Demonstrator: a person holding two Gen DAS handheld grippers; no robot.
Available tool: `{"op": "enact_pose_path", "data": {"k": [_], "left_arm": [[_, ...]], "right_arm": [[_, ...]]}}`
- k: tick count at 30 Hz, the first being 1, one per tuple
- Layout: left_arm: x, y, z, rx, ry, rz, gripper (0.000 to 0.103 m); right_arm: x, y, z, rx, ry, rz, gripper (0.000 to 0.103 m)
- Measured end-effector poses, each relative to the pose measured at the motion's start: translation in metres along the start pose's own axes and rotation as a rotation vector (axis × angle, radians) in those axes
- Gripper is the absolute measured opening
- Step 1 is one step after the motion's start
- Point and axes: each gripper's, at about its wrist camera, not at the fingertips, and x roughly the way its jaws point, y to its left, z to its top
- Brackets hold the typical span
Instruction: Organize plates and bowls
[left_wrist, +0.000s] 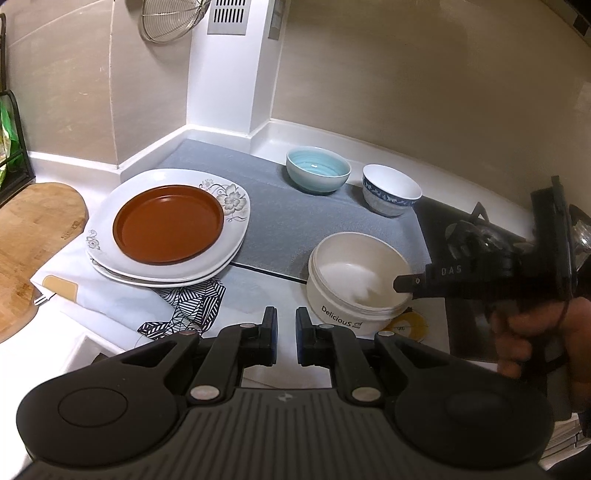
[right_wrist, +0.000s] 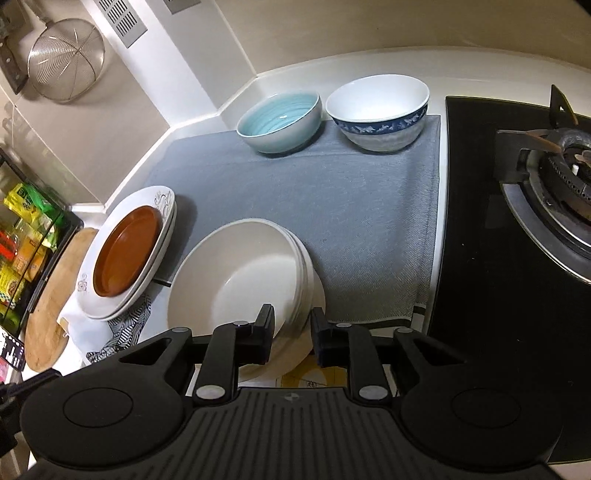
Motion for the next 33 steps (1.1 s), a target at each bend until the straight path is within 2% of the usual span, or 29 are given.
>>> {"op": "enact_pose_path", "data": {"k": [5,11,17,21,29,31,32,33], "left_arm": [[0.005,0.002,0.003,-0.003,0.002,-0.013,0.011],[0.018,0.012,0.009,-0.001,0.0,-0.047,0.011],[0.035,0.025,0.031,0.0,-0.028,-0.098,0.011],[0.045,0.039,0.045,-0.002,-0.042,-0.127,0.011],[0.061,0.065,0.061,0.002,-0.041,-0.164,0.011],[0.064,0.073,0.064,-0.006,-0.039,-0.167,0.011],[0.066,0.078,0.066,-0.008,-0.037,-0.168,0.011],[0.066,0.083,0.067,-0.007,-0.036,-0.17,0.011]], "right_arm": [[-0.005,0.0,-0.003,-0.002,-0.01,-0.015,0.026],[-0.017,0.0,0.005,-0.001,-0.061,-0.042,0.03],[-0.031,0.002,0.027,0.017,-0.135,-0.082,0.03],[-0.035,0.01,0.049,0.054,-0.196,-0.057,0.03],[0.001,0.023,0.107,0.161,-0.213,-0.037,0.03],[0.019,0.022,0.12,0.202,-0.187,-0.022,0.036],[0.031,0.021,0.126,0.229,-0.167,-0.012,0.044],[0.044,0.02,0.132,0.252,-0.142,-0.011,0.047]]}}
